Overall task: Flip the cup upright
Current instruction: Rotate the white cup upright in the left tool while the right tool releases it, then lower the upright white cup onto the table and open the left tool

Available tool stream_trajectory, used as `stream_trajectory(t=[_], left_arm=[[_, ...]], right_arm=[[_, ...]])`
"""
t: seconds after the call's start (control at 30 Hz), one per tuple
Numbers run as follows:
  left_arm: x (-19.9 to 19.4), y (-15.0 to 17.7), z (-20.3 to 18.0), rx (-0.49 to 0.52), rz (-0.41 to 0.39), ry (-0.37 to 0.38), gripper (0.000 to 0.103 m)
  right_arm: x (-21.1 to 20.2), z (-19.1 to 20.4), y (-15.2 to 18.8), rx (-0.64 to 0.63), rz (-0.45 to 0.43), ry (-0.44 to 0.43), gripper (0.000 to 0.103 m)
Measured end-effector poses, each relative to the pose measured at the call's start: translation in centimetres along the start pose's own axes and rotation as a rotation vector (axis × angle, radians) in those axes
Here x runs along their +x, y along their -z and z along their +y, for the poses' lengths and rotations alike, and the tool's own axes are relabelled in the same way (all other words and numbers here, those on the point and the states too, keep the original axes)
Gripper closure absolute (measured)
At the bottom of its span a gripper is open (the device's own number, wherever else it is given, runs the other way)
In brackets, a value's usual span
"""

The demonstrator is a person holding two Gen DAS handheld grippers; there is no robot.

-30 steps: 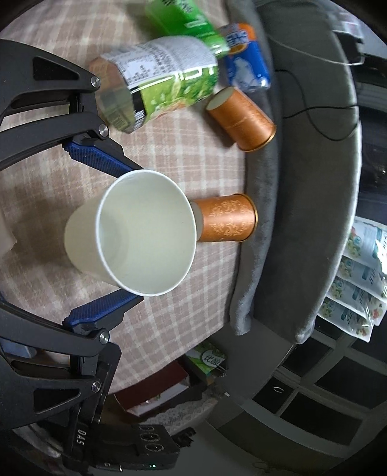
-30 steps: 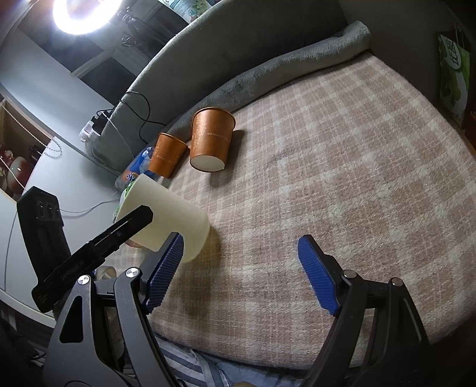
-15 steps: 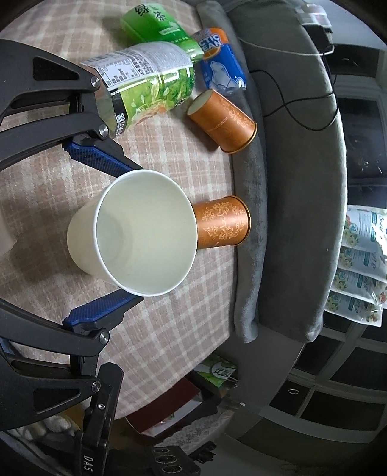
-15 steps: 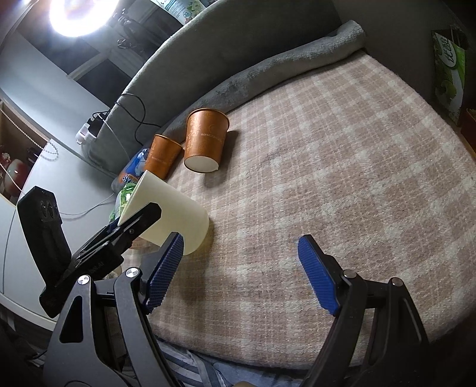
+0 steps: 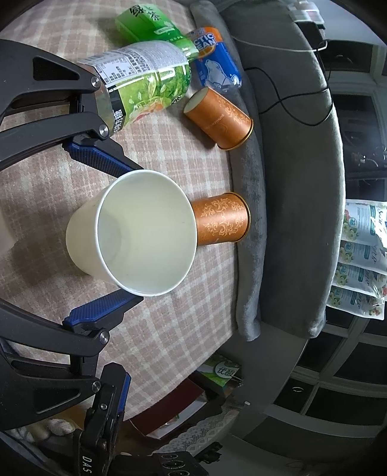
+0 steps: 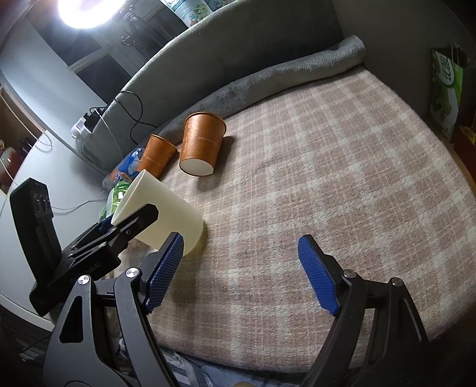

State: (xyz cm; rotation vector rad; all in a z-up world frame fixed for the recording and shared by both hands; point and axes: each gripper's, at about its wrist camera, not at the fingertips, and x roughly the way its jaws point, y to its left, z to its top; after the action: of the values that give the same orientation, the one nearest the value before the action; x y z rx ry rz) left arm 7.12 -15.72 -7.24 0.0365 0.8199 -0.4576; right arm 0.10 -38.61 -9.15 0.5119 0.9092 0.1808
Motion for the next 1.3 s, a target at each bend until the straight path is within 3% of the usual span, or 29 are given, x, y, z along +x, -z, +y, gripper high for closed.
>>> stream_trajectory(t=[0.53,1.3], left_arm=[[-0.6,0.1,-0.9,0.017,-0.008,0.016,0.028],[-2.5,0.7,-0.4,0.007,-0.017,0.043,0.026]], right_arm=[[-0.7,1.3,0.5,-0.102,-0.05,0.087,0.021],[-1.3,2.6,0.7,-0.142,-0.077,0.115,0.021]])
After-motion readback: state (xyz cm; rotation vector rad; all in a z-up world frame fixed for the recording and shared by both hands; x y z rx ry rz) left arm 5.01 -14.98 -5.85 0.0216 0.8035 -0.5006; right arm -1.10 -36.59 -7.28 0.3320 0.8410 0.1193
